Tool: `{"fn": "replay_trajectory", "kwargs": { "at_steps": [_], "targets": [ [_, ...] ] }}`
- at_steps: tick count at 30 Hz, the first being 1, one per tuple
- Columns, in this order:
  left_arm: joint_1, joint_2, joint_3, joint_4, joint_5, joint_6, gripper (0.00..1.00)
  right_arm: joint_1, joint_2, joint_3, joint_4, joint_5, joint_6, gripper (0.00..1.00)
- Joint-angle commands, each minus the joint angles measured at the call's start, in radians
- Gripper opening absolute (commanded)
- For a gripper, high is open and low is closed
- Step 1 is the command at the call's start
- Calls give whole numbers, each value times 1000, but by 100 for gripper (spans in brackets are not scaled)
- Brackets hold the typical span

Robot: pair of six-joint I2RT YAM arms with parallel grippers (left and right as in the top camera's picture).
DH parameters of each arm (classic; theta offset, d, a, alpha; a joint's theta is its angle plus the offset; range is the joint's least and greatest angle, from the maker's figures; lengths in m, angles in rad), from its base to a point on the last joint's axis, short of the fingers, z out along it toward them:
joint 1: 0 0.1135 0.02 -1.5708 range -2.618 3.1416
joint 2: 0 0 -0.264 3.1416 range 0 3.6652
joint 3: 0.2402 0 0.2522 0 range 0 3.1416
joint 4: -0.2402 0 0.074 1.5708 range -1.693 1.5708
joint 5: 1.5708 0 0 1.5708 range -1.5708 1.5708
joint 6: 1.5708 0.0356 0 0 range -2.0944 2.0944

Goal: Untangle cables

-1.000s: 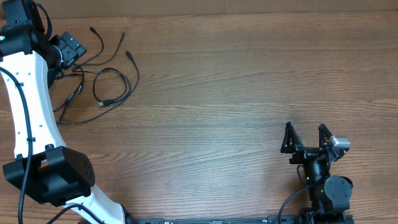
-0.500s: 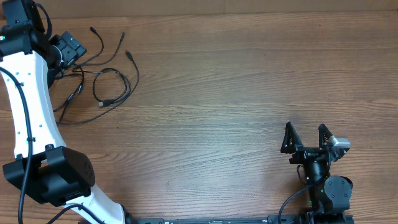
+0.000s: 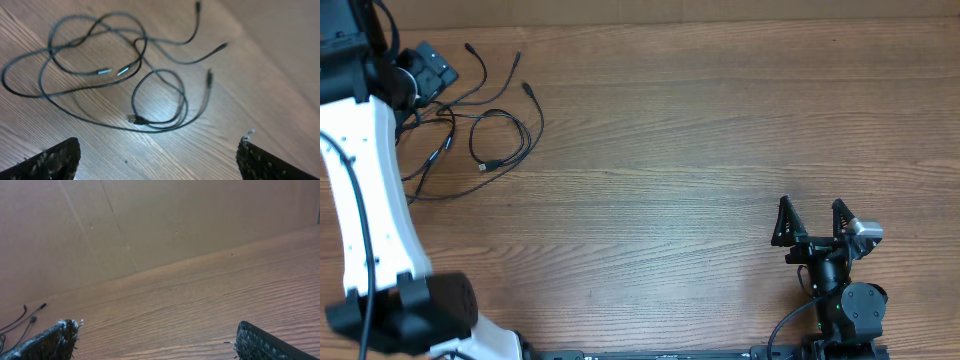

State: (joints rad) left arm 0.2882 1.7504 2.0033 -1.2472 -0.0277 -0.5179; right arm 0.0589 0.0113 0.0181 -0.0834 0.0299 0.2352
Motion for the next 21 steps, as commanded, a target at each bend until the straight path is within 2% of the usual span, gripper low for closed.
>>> {"fn": "replay_trajectory", "kwargs": {
  "at_steps": [1, 4, 12, 17, 21],
  "targets": [
    [-3, -76, 7, -52, -27, 41, 100, -4, -8, -10, 2, -2, -4, 100],
    [-8, -93, 7, -137, -63, 55, 99, -4, -8, -10, 2, -2, -4, 100],
    [-8, -97, -26, -143, -87, 80, 100, -4, -8, -10, 2, -2, -4, 100],
    [-10, -113, -210, -19, -68, 82, 99, -4, -8, -10, 2, -2, -4, 100],
    [-10, -164, -426, 182, 5, 111, 100, -4, -8, -10, 2, -2, -4, 100]
  ]
}}
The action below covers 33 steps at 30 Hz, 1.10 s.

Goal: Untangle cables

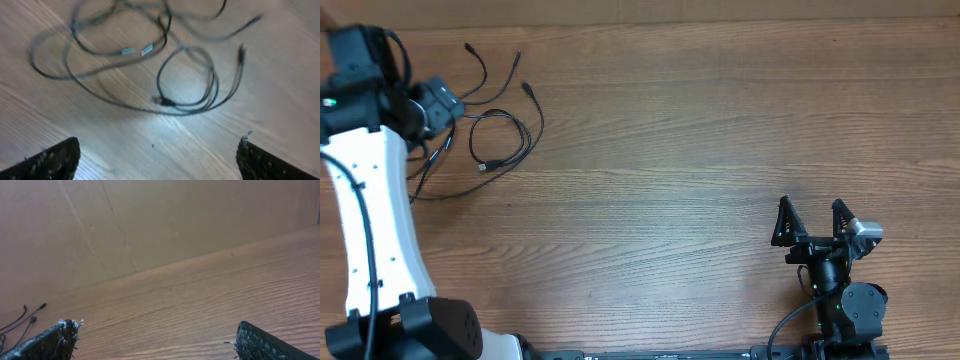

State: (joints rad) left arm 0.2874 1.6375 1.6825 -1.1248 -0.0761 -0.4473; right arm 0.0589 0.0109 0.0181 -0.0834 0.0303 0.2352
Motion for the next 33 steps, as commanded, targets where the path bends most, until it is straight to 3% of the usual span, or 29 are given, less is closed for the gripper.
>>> {"fn": "replay_trajectory", "kwargs": {
  "at_steps": [1, 7, 14, 27, 33],
  "targets": [
    [-10, -66, -155, 113, 74, 53, 99, -4, -8, -10, 2, -2, -4, 100],
    [-12, -178, -463, 467, 211, 183, 100, -4, -8, -10, 2, -2, -4, 100],
    [-53, -321, -781, 898, 365, 424, 100, -4, -8, -10, 2, -2, -4, 100],
    [-80, -605, -1328, 1510, 353, 425, 100, -4, -8, -10, 2, -2, -4, 100],
    [-80, -713, -1549, 1683, 323, 394, 100, -4, -8, -10, 2, -2, -4, 100]
  ]
}}
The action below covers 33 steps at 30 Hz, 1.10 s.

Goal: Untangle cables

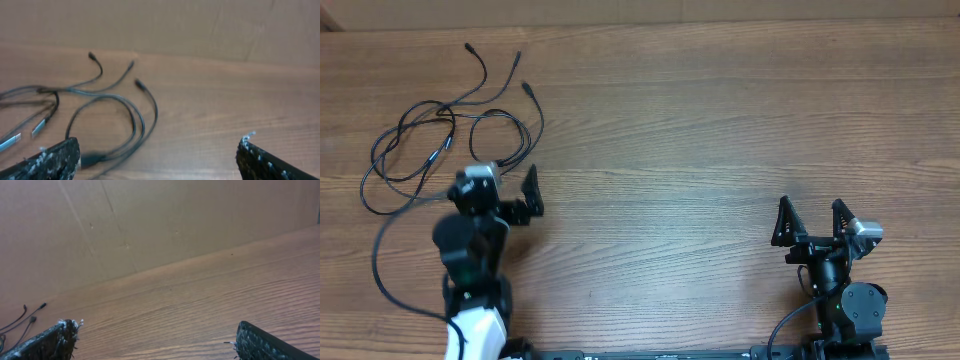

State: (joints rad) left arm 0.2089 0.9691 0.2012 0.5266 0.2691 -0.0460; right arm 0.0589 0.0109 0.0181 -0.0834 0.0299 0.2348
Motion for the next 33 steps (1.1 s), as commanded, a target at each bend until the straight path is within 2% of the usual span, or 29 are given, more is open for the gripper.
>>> {"fn": "replay_trajectory", "kwargs": {
  "at_steps": [1, 5, 13, 18, 23, 30, 33],
  "targets": [
    [-2, -63, -97, 42, -40, -26, 100, -4, -8, -10, 2, -2, -4, 100],
    [-2, -139, -197, 55, -93, -89, 100, -4, -8, -10, 2, -2, -4, 100],
    [-2, -268, -196, -164, -100, -97, 99, -4, -8, -10, 2, -2, -4, 100],
    [-2, -378, -196, -335, -100, -112, 100, -4, -8, -10, 2, -2, -4, 100],
    [-7, -587, -196, -585, -125, -112, 99, -4, -8, -10, 2, -2, -4, 100],
    [-92, -828, -197, -604, -232, -106, 99, -4, -8, -10, 2, -2, -4, 100],
    [-141, -900, -197, -605, -263, -35, 100, -4, -8, -10, 2, -2, -4, 100]
  ]
}}
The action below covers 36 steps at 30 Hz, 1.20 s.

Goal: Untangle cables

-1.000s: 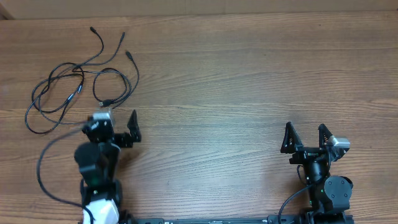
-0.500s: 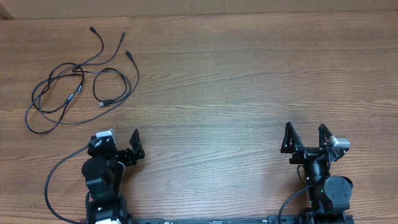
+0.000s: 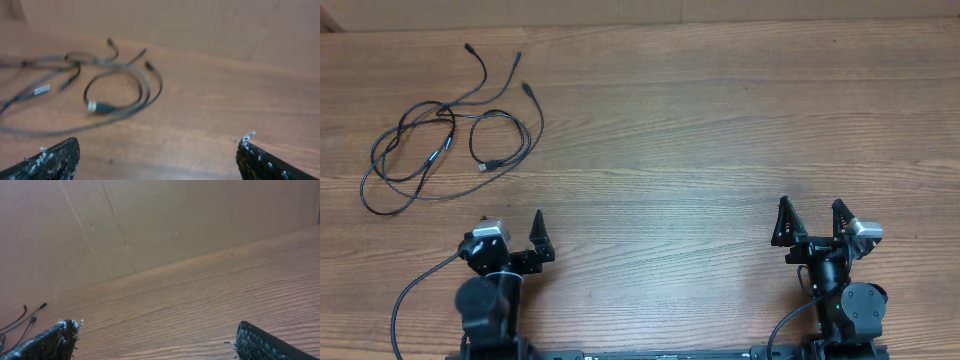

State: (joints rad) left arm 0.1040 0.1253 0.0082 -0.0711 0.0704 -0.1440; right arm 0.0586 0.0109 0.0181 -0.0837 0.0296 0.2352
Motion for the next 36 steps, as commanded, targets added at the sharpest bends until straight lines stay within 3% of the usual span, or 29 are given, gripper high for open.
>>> {"fn": "replay_trajectory", "kwargs": {
  "at_steps": [1, 36],
  "targets": [
    [-46, -78, -4, -8, -64, 93, 100, -4, -8, -10, 2, -2, -4, 100],
    [-50, -121, -3, -7, -52, 122, 100, -4, -8, -10, 2, -2, -4, 100]
  ]
}}
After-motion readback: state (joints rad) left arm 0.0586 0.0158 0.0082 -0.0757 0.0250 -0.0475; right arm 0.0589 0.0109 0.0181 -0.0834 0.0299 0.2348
